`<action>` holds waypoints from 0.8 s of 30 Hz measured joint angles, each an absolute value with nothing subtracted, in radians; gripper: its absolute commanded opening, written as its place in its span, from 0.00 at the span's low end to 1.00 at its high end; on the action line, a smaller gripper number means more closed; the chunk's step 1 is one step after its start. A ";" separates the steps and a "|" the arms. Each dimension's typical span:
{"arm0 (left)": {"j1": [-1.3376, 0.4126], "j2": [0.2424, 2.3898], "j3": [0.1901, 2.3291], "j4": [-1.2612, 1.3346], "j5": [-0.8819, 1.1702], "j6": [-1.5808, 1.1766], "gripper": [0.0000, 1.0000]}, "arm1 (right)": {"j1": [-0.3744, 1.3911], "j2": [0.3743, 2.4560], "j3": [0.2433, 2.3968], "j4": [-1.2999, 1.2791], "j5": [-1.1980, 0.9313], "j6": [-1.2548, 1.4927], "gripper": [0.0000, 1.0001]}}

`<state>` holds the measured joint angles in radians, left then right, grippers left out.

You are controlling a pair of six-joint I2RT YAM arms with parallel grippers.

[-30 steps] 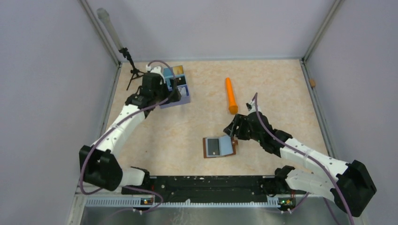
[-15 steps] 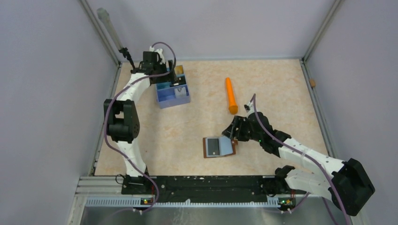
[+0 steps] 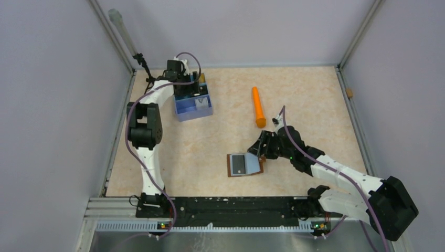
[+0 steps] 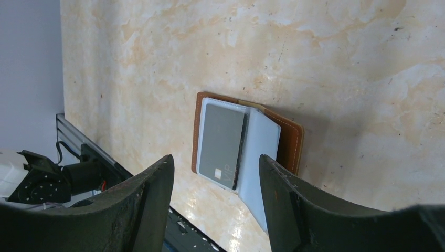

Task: Put the credit cards into the card holder
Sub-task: Pick up the credit card from the storage box.

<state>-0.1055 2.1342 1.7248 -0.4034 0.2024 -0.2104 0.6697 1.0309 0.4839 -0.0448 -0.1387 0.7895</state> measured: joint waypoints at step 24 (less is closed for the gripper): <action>-0.126 2.181 1.707 -0.323 0.118 -0.255 0.62 | 0.657 1.035 0.469 -0.020 -0.171 0.817 0.57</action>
